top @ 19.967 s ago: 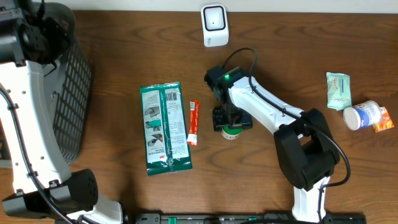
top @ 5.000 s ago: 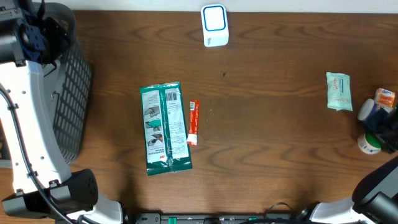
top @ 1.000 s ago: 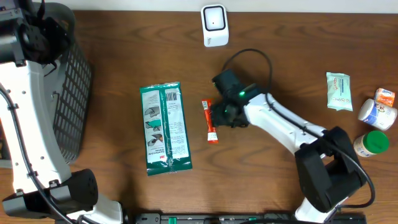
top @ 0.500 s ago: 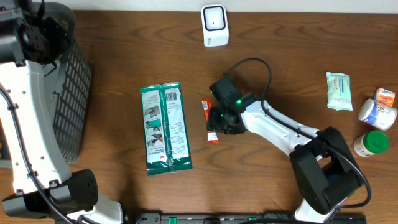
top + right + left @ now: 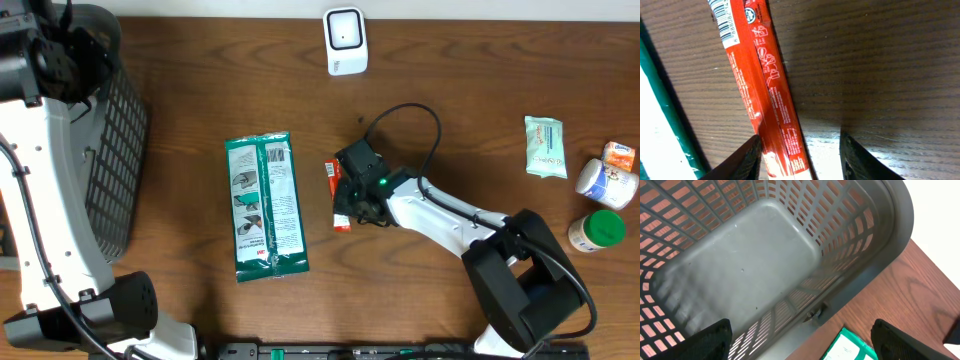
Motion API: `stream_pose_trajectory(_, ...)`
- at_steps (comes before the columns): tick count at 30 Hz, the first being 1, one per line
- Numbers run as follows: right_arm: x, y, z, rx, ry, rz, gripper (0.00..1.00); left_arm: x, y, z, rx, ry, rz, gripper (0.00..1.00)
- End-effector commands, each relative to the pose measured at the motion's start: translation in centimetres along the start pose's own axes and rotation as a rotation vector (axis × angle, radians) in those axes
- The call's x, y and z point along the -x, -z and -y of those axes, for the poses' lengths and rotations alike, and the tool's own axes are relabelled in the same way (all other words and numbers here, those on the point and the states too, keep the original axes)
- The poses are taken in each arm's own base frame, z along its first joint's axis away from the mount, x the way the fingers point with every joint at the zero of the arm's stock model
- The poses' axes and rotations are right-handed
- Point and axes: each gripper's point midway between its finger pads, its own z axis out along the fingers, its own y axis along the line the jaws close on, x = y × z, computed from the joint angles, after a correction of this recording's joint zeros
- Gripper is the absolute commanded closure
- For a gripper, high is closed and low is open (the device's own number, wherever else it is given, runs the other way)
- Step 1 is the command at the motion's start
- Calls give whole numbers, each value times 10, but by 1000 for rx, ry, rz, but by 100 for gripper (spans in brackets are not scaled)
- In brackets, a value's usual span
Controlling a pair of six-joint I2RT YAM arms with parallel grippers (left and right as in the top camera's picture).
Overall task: Scan the item barcode
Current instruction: 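Grasp the red Nescafe sachet by its end with the right gripper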
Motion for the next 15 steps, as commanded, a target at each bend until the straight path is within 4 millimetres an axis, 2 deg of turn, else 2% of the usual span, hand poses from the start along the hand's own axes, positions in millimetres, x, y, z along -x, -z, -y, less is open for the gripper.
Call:
stream_pose_trajectory(1, -26, -15, 24, -97, 1, -59, 62, 3, 4, -3, 8, 3, 15, 12)
stream_pose_trajectory(4, -33, -18, 26, -148, 42, -36, 65, 3, 4, -3, 8, 3, 15, 12)
stream_pose_trajectory(6, -34, -19, 26, -176, 55, -7, 72, 3, 4, -3, 8, 3, 15, 12)
stream_pose_trajectory(10, -33, -17, 34, -236, 16, 34, 99, 3, 4, -3, 8, 3, 15, 12)
stream_pose_trajectory(13, -23, -11, 40, -262, 54, 59, 99, 3, 4, -3, 8, 3, 15, 12)
stream_pose_trajectory(15, -12, 0, 42, -277, 154, 67, 99, 3, 4, -3, 8, 3, 15, 12)
